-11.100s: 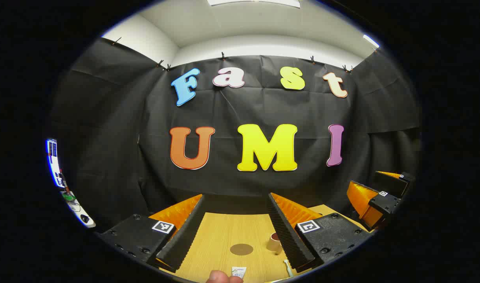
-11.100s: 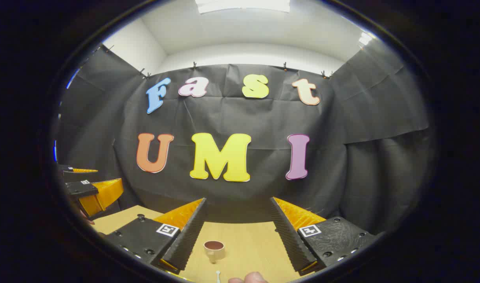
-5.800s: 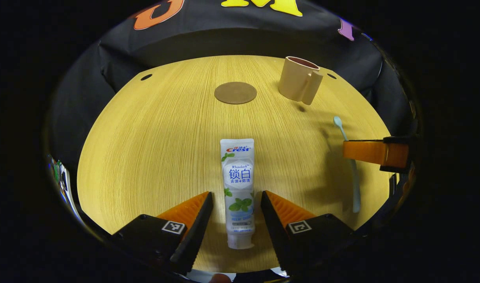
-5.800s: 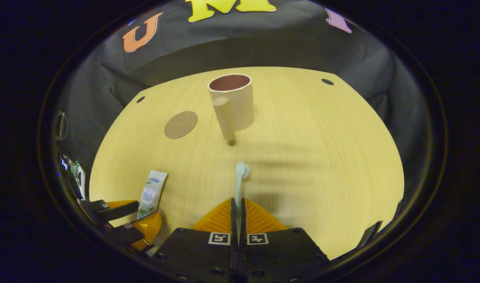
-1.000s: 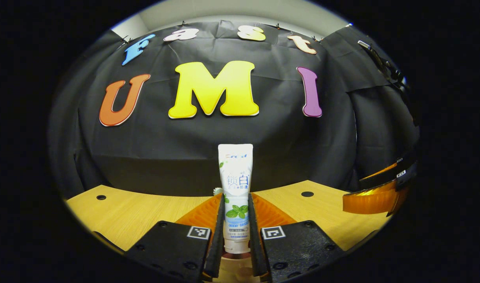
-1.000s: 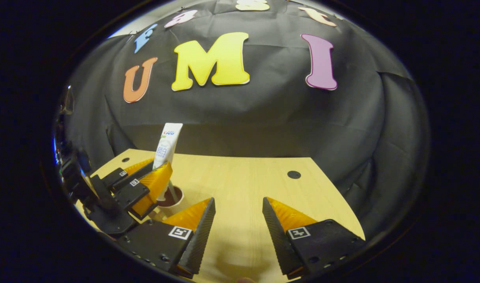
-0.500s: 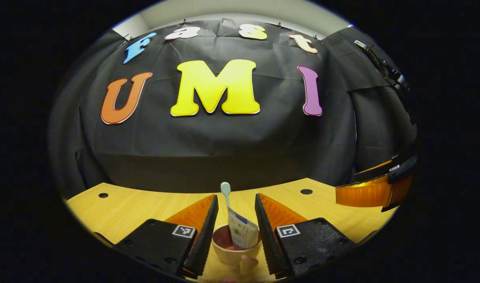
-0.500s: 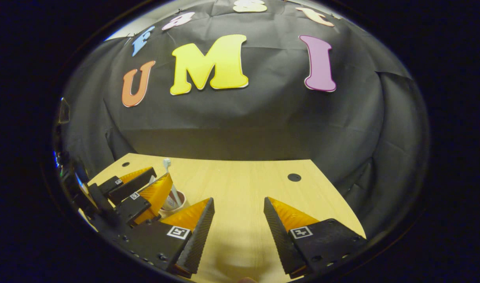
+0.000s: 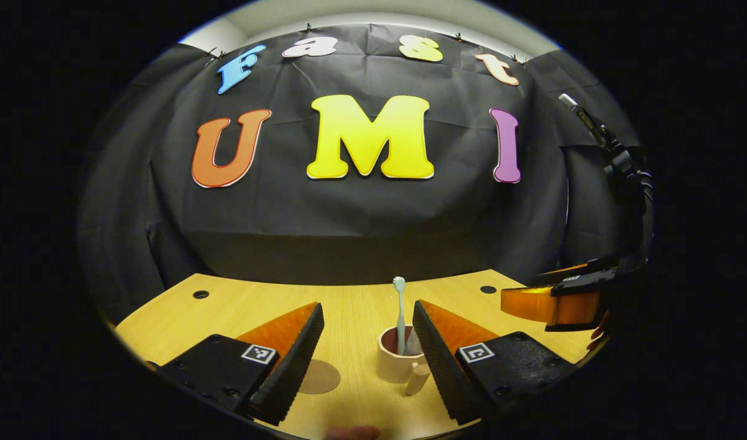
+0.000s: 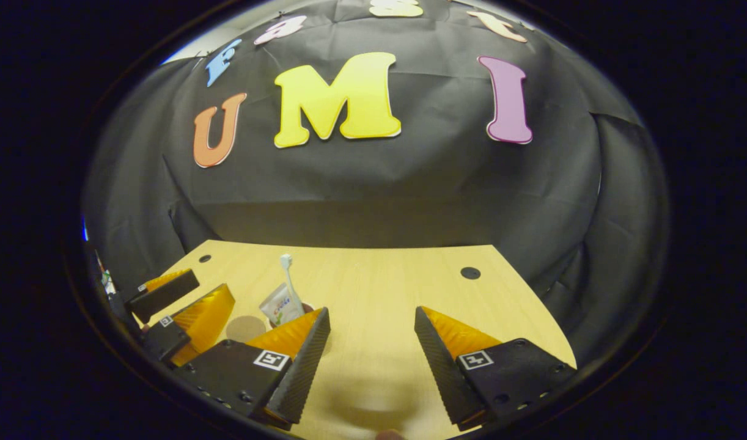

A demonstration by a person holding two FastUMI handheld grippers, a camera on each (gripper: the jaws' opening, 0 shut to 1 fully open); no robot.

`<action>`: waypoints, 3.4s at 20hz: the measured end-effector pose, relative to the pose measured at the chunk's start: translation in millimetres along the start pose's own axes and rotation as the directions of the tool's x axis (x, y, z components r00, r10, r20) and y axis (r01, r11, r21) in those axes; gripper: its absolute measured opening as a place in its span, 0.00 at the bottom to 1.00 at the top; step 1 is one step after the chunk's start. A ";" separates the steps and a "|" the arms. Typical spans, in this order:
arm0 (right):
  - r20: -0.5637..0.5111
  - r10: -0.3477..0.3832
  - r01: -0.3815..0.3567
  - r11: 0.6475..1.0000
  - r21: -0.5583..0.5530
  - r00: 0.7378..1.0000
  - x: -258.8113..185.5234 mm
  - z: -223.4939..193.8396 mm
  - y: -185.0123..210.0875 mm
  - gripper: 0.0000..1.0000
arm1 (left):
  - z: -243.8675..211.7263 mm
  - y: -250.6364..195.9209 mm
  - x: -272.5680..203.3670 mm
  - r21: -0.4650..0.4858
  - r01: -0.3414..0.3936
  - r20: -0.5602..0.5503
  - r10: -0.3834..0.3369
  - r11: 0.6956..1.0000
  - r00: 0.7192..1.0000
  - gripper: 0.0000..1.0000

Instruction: Put the toothbrush and toothpaste on the desktop into the cup, then pick up the cup and place it on the coaster on the desktop.

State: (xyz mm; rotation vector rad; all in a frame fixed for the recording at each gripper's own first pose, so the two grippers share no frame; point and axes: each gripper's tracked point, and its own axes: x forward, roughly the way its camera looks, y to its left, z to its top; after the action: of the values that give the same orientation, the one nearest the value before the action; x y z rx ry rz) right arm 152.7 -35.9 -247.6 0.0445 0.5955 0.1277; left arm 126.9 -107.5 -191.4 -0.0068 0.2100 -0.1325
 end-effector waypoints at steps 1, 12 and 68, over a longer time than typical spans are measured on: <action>-0.016 0.004 -0.004 1.000 -0.002 1.000 -1.3 -0.3 6.5 0.85 | 1.0 7.1 -5.4 -0.011 -0.011 -0.013 0.011 1.000 1.000 0.93; -0.249 0.024 -0.034 0.999 -0.036 0.968 2.1 -18.8 79.4 0.92 | 38.4 92.7 -60.5 -0.040 -0.125 -0.049 0.123 0.991 0.991 0.93; -0.746 0.043 -0.187 0.976 -0.111 0.664 109.3 -140.0 147.7 0.22 | -21.3 234.6 -178.1 -0.118 -0.457 -0.293 0.409 0.881 0.864 0.94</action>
State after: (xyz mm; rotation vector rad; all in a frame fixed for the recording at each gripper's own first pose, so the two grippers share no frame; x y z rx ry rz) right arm 147.9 125.8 -412.6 -0.1582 1.4124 0.3339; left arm -19.7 148.7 -180.1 -0.1265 0.4824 0.3439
